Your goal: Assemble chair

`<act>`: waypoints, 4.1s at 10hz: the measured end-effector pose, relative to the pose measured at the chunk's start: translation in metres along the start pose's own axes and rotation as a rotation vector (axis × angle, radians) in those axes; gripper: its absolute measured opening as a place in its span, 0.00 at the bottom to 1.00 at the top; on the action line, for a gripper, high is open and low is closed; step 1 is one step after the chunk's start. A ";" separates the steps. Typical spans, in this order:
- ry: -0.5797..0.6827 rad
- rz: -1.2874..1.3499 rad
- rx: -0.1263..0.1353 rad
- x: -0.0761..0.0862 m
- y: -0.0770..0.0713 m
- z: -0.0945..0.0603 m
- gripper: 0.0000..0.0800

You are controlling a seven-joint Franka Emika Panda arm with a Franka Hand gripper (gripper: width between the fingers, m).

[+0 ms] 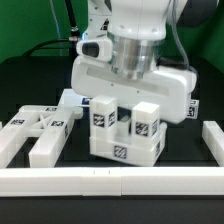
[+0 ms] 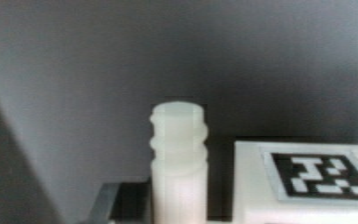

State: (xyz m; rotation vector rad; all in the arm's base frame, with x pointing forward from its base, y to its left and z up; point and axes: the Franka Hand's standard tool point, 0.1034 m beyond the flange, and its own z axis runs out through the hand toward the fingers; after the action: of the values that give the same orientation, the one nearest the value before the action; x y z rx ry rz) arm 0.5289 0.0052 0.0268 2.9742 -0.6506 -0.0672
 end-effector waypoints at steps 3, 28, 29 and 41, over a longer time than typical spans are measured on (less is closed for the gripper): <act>-0.059 -0.138 0.025 0.009 0.012 -0.024 0.32; -1.112 -0.258 -0.075 -0.025 0.060 -0.035 0.32; -1.110 -0.257 -0.075 -0.024 0.060 -0.035 0.32; -1.072 -0.221 -0.071 0.000 0.078 -0.006 0.81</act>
Offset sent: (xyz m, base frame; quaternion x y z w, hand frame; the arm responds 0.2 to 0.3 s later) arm 0.0000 0.0000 0.0000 0.0000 -0.0650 0.0000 0.9979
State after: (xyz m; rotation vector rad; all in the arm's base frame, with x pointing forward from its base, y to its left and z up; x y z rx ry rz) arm 0.4970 -0.0648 0.0408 2.7095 -0.3320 -1.7002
